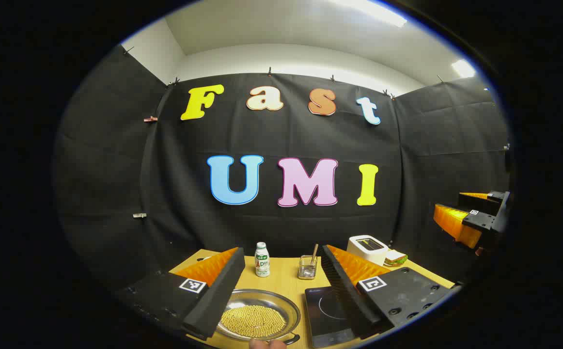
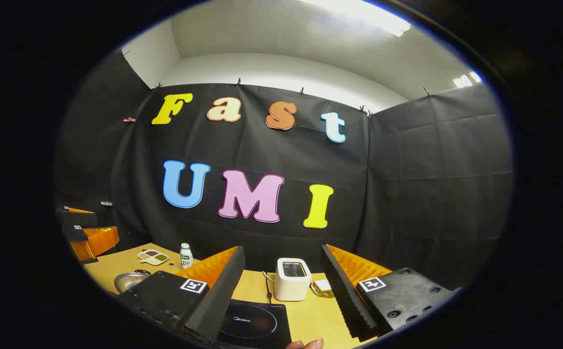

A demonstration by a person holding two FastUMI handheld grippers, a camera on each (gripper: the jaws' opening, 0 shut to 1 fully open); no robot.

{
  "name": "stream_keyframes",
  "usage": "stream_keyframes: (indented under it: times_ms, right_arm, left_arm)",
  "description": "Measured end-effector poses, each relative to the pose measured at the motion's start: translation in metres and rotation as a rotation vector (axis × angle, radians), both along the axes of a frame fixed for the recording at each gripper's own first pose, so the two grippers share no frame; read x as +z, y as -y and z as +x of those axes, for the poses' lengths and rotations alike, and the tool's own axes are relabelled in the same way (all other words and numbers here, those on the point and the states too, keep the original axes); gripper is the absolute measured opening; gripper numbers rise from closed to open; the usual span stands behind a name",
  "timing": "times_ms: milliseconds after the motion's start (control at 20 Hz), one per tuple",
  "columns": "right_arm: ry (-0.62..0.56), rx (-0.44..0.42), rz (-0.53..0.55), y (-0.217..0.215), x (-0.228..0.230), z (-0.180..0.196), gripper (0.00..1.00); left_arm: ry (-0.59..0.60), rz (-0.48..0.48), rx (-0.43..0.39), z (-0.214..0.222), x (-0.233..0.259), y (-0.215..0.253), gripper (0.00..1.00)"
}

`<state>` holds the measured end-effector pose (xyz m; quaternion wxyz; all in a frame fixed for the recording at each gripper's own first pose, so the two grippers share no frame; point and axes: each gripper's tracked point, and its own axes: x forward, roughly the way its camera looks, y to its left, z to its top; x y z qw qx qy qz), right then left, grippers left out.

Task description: First push the handle of the pot to place it horizontally, then grasp the pot with both hands and set it on the induction cooktop.

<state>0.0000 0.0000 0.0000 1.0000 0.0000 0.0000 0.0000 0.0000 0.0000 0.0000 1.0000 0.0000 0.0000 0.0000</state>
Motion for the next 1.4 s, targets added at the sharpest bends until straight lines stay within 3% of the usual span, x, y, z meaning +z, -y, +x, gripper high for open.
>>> stream_keyframes:
  times_ms: [900,1200,1400]
  right_arm:
    - [0.009,-0.002,-0.012,0.003,0.002,-0.009,0.97]
    - [0.004,-0.004,-0.023,0.008,0.000,-0.012,0.97]
    - [-0.009,-0.005,-0.028,0.011,-0.005,-0.013,0.98]
  left_arm:
    - [0.000,-0.001,-0.022,-0.007,-0.002,0.000,0.98]
    - [-0.083,-0.016,-0.142,-0.022,-0.019,0.010,0.06]
    - [-0.321,0.002,-0.180,-0.026,-0.085,-0.001,0.05]
